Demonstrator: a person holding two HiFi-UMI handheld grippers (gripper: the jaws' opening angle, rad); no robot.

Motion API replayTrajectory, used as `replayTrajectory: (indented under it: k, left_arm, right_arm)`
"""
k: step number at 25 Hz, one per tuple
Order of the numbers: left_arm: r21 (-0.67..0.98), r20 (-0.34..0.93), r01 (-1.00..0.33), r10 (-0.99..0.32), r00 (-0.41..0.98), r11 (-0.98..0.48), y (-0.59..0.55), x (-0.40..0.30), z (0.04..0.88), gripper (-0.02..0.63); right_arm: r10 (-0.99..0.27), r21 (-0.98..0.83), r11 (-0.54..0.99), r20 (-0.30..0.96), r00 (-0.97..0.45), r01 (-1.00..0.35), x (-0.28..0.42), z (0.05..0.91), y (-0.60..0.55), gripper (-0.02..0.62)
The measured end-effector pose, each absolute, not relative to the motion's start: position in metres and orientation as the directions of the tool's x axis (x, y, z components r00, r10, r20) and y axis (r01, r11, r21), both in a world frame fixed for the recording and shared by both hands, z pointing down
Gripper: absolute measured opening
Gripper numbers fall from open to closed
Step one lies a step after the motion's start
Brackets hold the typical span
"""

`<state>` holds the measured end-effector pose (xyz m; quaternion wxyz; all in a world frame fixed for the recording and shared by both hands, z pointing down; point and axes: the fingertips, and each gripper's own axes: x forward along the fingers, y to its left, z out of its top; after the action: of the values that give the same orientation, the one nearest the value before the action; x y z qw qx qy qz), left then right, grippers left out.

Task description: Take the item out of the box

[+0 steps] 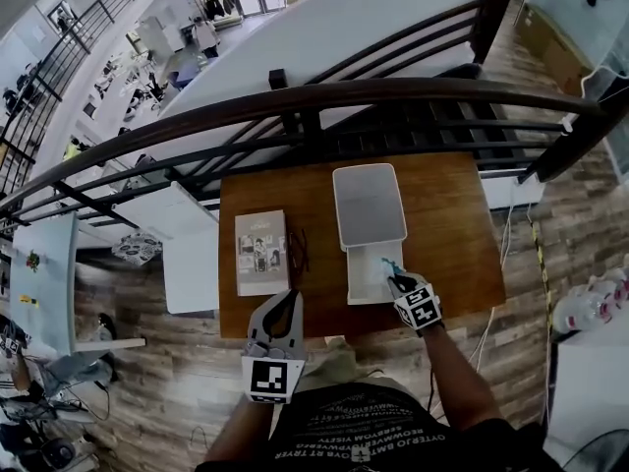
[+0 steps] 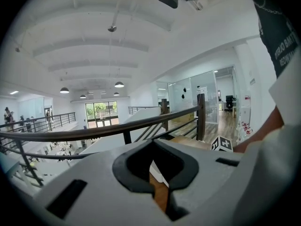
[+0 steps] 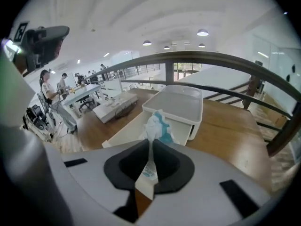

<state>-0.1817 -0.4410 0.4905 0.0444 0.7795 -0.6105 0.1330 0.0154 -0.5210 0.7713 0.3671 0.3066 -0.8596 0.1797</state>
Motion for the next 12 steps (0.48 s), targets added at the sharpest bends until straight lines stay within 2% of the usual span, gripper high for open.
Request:
replayTrajectory:
  k: [12]
  left_arm:
    - [-0.108, 0.228, -0.961, -0.948, 0.224, -0.254, -0.390, -0.145, 0.461, 0.006]
  right_arm:
    - [-0.554, -0.083, 0.710, 0.547, -0.627, -0.699, 0.056, 0.677, -0.476, 0.025]
